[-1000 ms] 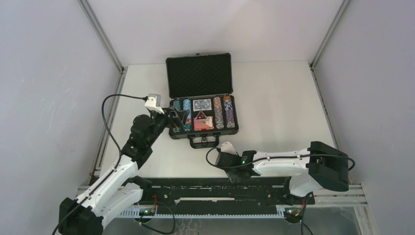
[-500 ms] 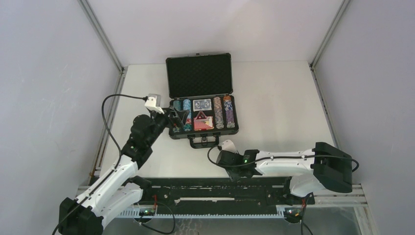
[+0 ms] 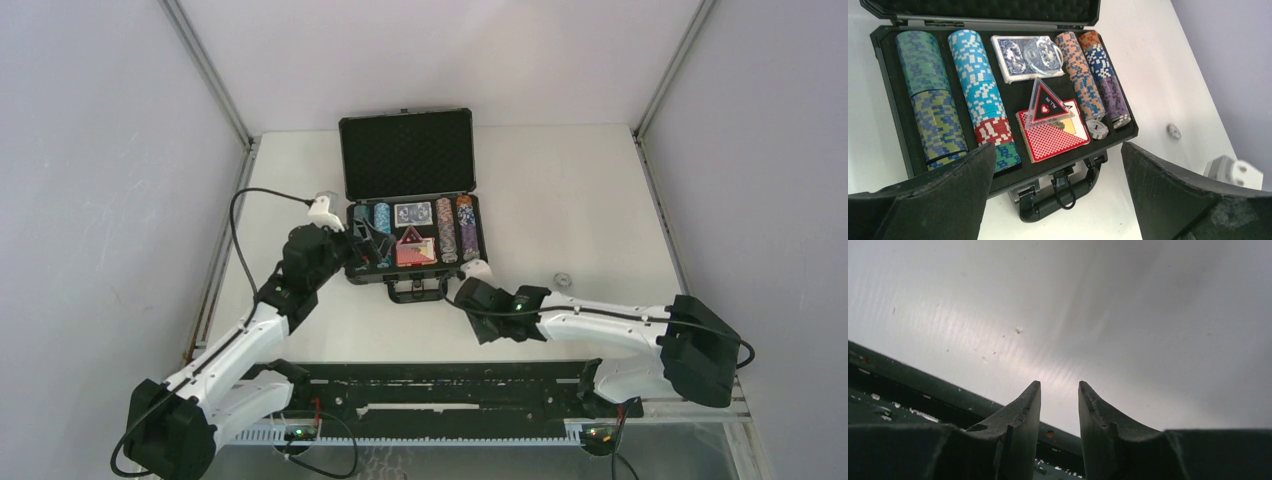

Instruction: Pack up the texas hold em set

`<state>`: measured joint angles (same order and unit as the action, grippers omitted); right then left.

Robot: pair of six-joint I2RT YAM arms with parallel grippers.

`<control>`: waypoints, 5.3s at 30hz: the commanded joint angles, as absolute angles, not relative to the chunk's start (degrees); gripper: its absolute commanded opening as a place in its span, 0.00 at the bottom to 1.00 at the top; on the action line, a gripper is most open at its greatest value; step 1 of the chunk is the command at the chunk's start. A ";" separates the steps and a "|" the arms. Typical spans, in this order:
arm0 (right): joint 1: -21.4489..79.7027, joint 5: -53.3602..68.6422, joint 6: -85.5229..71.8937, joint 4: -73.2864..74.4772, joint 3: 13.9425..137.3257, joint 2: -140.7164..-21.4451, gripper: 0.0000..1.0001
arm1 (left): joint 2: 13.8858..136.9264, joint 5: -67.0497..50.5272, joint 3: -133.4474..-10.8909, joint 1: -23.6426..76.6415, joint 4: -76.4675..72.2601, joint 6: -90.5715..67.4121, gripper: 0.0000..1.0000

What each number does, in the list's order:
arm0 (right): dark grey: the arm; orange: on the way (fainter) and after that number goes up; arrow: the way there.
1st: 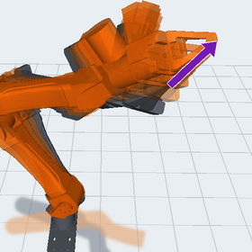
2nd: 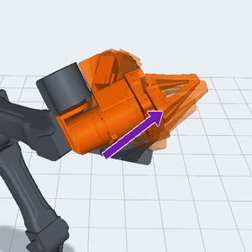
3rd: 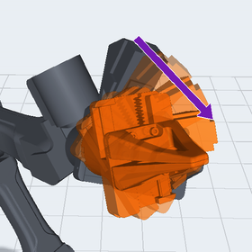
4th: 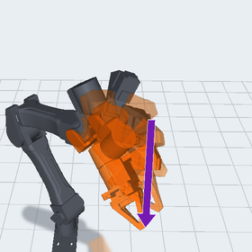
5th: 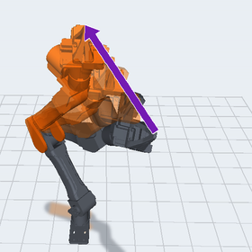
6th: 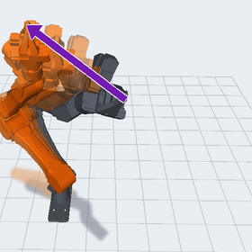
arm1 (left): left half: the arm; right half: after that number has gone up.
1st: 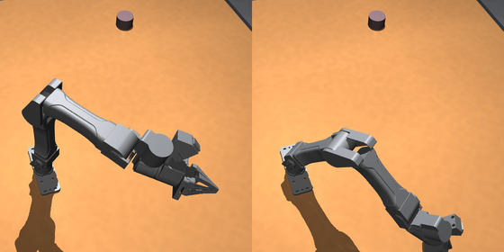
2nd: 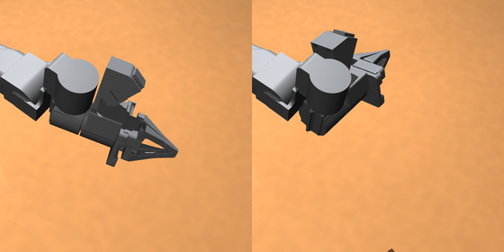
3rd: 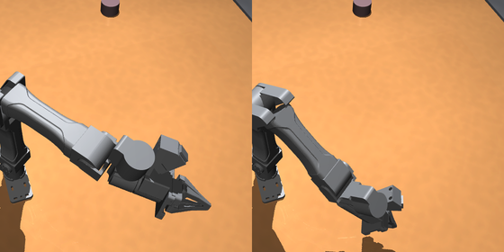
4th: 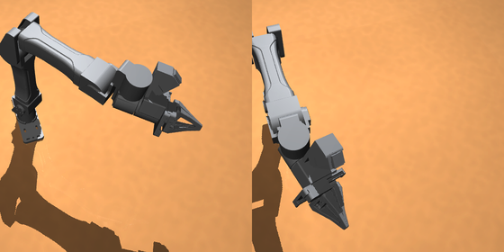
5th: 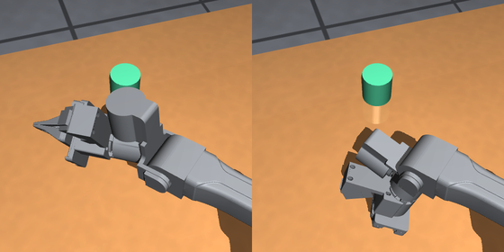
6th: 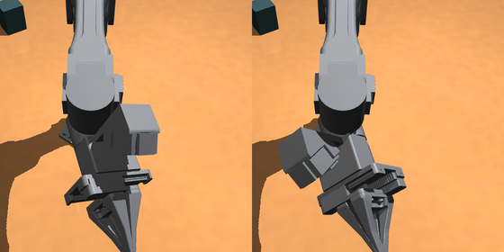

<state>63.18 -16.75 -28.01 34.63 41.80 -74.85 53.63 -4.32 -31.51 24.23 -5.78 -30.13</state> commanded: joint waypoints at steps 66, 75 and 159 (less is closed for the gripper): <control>25.99 -11.99 -31.34 31.43 44.32 -79.16 0.55 | 50.61 -5.63 -29.82 26.02 -7.56 -36.39 0.97; 39.92 -14.49 -35.95 35.00 44.42 -73.63 0.45 | 50.92 -5.46 -29.93 26.08 -7.50 -36.40 0.97; 62.29 -18.94 -55.71 37.43 33.75 -68.79 0.00 | 51.38 -6.58 -29.54 26.91 -8.17 -37.59 0.97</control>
